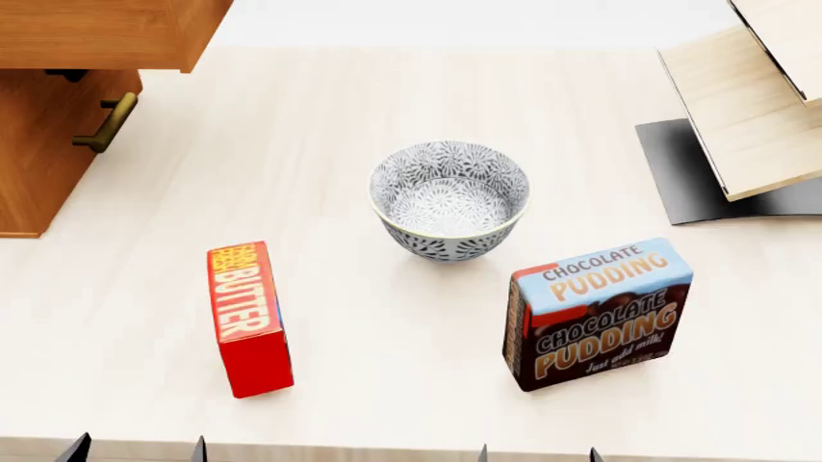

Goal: Close the top drawer of the cabinet.

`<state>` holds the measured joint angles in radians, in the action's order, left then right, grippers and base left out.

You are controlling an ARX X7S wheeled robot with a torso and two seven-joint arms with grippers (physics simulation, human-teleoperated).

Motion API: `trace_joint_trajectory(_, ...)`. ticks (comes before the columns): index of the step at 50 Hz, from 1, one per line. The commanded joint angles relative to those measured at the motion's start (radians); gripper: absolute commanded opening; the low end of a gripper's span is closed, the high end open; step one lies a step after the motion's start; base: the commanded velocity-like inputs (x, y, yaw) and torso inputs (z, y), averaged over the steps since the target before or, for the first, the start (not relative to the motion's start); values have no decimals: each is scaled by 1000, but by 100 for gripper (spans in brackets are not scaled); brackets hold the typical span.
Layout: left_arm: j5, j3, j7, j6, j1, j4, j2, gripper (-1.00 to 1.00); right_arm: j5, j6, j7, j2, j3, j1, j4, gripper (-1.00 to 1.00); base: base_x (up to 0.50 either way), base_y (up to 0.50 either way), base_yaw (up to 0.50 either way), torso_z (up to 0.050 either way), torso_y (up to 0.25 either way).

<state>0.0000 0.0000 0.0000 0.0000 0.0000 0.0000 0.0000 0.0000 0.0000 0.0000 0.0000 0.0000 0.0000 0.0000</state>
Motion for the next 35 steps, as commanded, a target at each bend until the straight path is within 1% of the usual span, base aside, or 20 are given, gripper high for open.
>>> trace_joint_trajectory(1,-14,17,-17,10,-1,-11,-15,100,13,-9,17,13,-17,2,10,100,0,0,0,0,0)
trace_joint_trajectory(15,-52,62,-58,6,3,-4,-53,100,59,-6,62,51,-60,-3,7,100,0,0,0,0,0)
trace_joint_trajectory(19,-13,94,-72,2,6,-1,-68,100,69,2,68,57,-68,-5,-4,100,0,0,0,0,0)
trace_joint_trajectory(20,2,100,-82,-27,-2,-11,-70,100,43,26,102,57,-66,-4,-12,100,0,0,0,0,0)
trace_joint_trajectory(21,-20,103,-63,-31,-4,-13,-72,100,26,47,114,60,-73,-1,-14,100,0,0,0,0,0)
trace_joint_trajectory(22,-15,130,-33,-47,-10,-13,-84,100,13,64,125,61,-78,1,-12,100,0,0,0,0,0)
trace_joint_trajectory(24,54,147,-82,-59,-8,-12,-89,100,53,27,104,65,-72,-5,-19,100,0,0,0,0,0)
trace_joint_trajectory(25,43,141,-84,-59,-8,-5,-88,100,41,22,116,66,-74,-8,-25,100,0,0,0,0,0)
trace_joint_trajectory(26,52,130,-106,-56,-12,24,-89,100,-11,60,164,67,-75,-4,-50,100,0,0,0,0,0)
trace_joint_trajectory(27,25,122,-90,-72,-10,59,-91,100,-34,93,185,68,-77,2,-64,100,0,0,0,0,0)
trace_joint_trajectory(28,-20,110,-66,-172,-15,138,-94,100,-68,136,206,72,-84,10,-89,100,0,0,0,0,0)
trace_joint_trajectory(29,-86,74,-56,-322,-34,271,-95,100,-41,242,165,83,-86,17,-180,100,0,0,0,0,0)
trace_joint_trajectory(31,-139,53,-47,-442,-50,380,-104,100,-14,376,138,92,-80,30,-288,100,0,0,0,0,0)
trace_joint_trajectory(32,-176,39,-51,-580,-75,500,-119,100,42,526,108,96,-54,62,-393,100,0,0,0,0,0)
trace_joint_trajectory(34,-206,25,-56,-664,-92,608,-130,100,66,698,112,99,-32,102,-481,100,0,0,0,0,0)
trace_joint_trajectory(35,-257,-4,-55,-760,-112,683,-130,100,74,800,111,109,-29,130,-551,100,0,0,0,0,0)
